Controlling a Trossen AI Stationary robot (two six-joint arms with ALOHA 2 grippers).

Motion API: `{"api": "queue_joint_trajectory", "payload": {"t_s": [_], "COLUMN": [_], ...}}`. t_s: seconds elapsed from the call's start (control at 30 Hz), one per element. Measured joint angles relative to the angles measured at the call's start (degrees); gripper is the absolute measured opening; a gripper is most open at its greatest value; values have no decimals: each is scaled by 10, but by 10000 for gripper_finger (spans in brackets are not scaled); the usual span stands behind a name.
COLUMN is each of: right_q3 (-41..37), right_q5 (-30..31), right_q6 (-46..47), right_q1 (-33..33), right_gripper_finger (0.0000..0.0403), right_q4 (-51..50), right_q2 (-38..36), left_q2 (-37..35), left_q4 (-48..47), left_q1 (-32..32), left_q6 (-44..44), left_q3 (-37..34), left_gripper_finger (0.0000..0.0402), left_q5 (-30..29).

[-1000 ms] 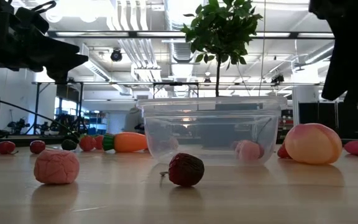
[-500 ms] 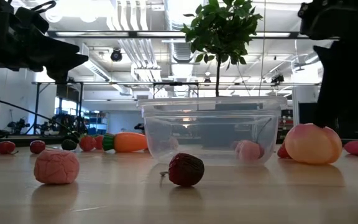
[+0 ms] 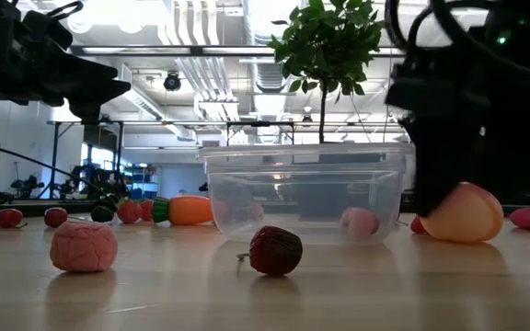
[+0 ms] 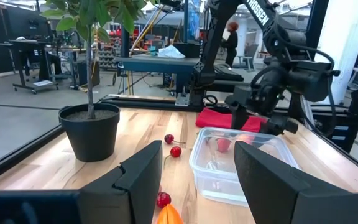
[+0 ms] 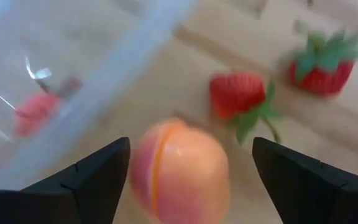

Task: Pick and placing Produce into tupperware
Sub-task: Put the pink peach into the transparent bin

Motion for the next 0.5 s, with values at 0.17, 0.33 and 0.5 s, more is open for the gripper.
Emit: {"api": "queue_joint_trajectory", "payload": {"t_s": [0.17, 0.33, 0.5], "right_q3": [-3, 13, 15], "right_q5": [-71, -87, -86], "right_q6": [-3, 32, 73], "right_q1": [-10, -10, -14], "right_gripper_finger": [329, 329, 329], "right_q4": [3, 6, 8], "right_q2": [0, -1, -1], "left_q2": [1, 1, 1], "left_q4": [0, 0, 0], "left_q1": [0, 0, 0], "left_q6": [0, 0, 0], "left_q3": [0, 0, 0], "left_gripper_finger": [187, 187, 187], "left_q5": [0, 0, 0]}}
